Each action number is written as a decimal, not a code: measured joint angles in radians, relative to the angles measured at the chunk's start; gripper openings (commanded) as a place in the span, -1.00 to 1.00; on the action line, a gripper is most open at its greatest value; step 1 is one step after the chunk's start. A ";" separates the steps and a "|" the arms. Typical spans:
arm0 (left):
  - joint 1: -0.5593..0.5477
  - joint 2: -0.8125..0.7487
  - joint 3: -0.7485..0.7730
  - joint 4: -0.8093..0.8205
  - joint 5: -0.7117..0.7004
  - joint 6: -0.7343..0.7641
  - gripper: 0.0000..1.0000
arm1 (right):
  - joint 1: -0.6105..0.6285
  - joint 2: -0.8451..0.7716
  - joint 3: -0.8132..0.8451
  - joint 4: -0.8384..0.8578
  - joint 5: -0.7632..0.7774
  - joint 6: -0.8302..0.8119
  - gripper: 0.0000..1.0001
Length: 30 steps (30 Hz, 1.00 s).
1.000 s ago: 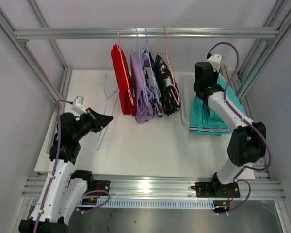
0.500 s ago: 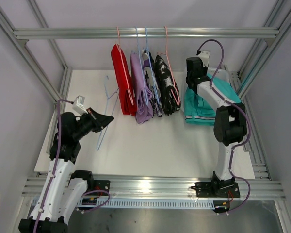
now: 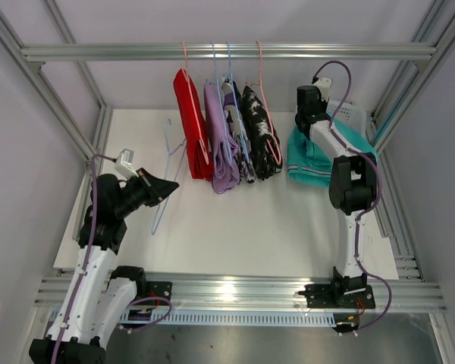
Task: Remove the trousers from the hanger
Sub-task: Place the trousers in the bin.
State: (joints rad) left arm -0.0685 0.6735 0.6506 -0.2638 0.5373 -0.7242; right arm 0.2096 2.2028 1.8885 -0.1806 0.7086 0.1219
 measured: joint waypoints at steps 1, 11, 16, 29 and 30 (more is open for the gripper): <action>0.000 0.001 0.000 0.000 0.000 0.000 -0.99 | -0.004 0.015 0.013 -0.002 -0.003 0.000 -1.00; 0.000 0.020 0.000 0.001 0.016 0.000 -0.99 | -0.030 0.161 0.192 -0.055 -0.029 0.005 0.17; 0.000 0.023 0.000 0.001 0.017 0.000 -0.99 | -0.052 0.175 0.230 -0.076 -0.051 0.011 0.98; 0.000 0.018 0.000 0.007 0.017 0.000 -0.99 | -0.088 -0.005 0.103 -0.141 -0.245 0.090 0.99; 0.000 0.018 0.000 0.008 0.017 0.000 -0.99 | -0.092 -0.028 0.093 -0.140 -0.263 0.098 0.99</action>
State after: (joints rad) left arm -0.0685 0.6910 0.6506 -0.2562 0.5545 -0.7246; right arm 0.1177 2.1746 1.9812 -0.3206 0.4458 0.2203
